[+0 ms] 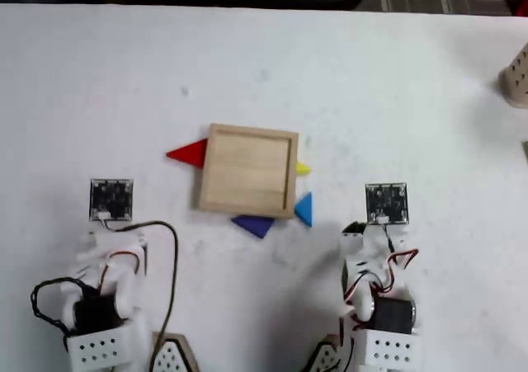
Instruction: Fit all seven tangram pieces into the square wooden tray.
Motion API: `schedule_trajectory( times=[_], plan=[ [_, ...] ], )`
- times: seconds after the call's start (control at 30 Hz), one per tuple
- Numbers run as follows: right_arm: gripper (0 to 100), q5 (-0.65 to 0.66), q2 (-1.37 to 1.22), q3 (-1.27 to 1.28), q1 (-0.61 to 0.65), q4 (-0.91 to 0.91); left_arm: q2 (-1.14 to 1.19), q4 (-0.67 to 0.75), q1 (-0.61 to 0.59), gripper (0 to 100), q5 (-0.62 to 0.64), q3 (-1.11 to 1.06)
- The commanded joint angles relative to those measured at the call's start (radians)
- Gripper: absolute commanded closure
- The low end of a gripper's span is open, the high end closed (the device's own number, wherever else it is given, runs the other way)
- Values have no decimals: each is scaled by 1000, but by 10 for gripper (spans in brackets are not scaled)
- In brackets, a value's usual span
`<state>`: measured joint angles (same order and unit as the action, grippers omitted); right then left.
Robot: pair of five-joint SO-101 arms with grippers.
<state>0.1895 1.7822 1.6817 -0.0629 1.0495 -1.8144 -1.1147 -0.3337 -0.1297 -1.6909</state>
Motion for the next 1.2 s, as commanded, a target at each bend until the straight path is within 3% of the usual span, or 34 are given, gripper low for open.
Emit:
schedule_trajectory(
  times=[0.0, 0.1, 0.3, 0.77, 1.03, 1.17],
  plan=[
    [977, 9, 8, 9, -12, 8, -10, 25, 13, 910, -29, 54],
    [977, 9, 8, 9, -12, 13, -5, 40, 19, 845, 8, 130],
    [977, 9, 8, 9, -12, 13, 42, 18, 124, 874, 57, 307],
    [977, 9, 8, 9, -12, 13, 785, 28, 383, 876, 169, 750],
    [978, 9, 8, 9, -12, 15, 1198, 325, 453, 874, 219, 786],
    [979, 9, 8, 9, -12, 15, 1351, 443, 458, 800, 221, 799]
  ],
)
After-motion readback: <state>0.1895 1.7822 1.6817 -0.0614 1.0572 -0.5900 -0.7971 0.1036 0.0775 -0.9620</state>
